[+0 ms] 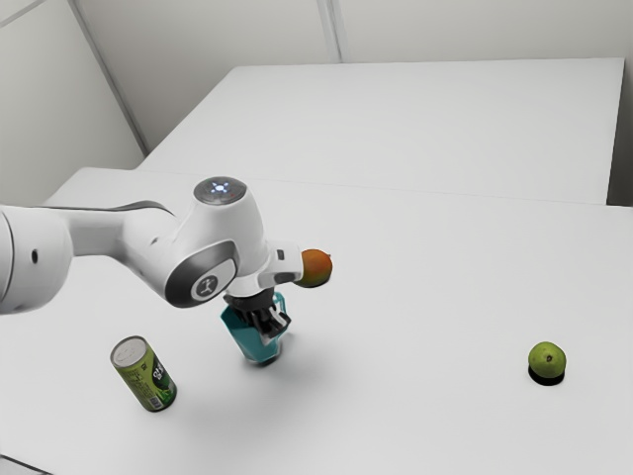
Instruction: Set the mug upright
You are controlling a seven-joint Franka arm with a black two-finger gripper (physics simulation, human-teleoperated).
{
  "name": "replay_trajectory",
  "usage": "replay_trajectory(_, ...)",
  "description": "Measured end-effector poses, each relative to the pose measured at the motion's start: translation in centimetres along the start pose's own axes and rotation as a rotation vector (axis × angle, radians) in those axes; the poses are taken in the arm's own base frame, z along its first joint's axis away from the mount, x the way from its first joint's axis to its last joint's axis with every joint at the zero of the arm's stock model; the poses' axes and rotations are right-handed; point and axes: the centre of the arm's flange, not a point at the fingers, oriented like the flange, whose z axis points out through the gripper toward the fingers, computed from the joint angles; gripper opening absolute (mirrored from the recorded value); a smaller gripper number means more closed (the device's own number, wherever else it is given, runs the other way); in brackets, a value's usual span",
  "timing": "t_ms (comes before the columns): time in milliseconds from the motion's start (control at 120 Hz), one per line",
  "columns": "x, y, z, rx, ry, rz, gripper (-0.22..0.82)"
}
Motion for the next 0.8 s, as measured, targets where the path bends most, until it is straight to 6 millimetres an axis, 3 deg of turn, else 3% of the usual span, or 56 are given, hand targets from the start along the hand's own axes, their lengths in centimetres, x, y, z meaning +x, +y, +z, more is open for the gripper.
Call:
replay_trajectory(200, 0.0, 0.1, 0.1, -0.002, -0.003, -0.054, -0.16)
replay_trajectory(383, 0.0, 0.3, 0.0, -0.006, -0.006, -0.089, 0.19)
replay_trajectory(483, 0.0, 0.2, -0.4, -0.004, 0.000, -0.105, 0.34)
replay_trajectory(617, 0.0, 0.1, -1.7, 0.006, 0.027, -0.125, 0.45)
replay_trajectory(800, -0.2, 0.6, -3.7, 0.022, 0.066, -0.141, 0.53)
